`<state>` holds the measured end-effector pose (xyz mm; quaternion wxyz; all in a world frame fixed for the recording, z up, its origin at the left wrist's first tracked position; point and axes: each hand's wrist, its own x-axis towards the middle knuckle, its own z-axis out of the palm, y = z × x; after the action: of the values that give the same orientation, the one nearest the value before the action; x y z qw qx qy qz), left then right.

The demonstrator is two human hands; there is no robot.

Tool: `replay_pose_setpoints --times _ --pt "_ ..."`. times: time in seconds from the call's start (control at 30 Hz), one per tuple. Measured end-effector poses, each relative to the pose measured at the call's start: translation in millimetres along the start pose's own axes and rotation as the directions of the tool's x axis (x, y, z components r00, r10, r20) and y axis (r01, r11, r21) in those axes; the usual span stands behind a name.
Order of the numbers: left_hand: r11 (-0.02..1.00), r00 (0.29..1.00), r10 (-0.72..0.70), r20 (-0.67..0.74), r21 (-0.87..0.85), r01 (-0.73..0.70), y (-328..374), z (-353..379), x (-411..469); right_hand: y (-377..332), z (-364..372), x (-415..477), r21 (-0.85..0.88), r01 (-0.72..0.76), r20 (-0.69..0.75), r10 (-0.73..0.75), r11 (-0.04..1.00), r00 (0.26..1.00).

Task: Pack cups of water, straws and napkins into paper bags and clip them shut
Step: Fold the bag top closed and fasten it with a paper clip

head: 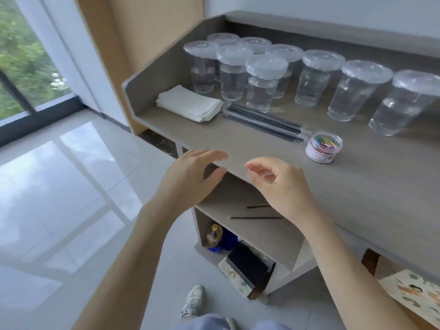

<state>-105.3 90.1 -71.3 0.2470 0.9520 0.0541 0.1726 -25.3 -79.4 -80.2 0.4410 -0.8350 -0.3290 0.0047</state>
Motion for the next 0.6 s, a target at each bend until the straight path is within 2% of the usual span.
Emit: replay_pose_setpoints --times 0.17,0.33,0.47,0.6 --pt "0.973 0.970 0.219 0.109 -0.093 -0.209 -11 15 75 7 -17 30 -0.038 -0.129 -0.215 0.118 0.991 0.969" --pt "0.905 0.893 0.414 0.177 -0.185 -0.383 10 36 139 19 -48 42 -0.081 -0.267 -0.462 0.201 0.960 0.864" --pt "0.867 0.854 0.479 0.201 -0.262 -0.425 26 58 161 39 -69 45 -0.156 -0.382 -0.560 0.237 0.911 0.794" --pt "0.842 0.847 0.509 0.152 -0.295 -0.452 33 75 175 57 -81 53 -0.243 -0.467 -0.532 0.286 0.850 0.797"
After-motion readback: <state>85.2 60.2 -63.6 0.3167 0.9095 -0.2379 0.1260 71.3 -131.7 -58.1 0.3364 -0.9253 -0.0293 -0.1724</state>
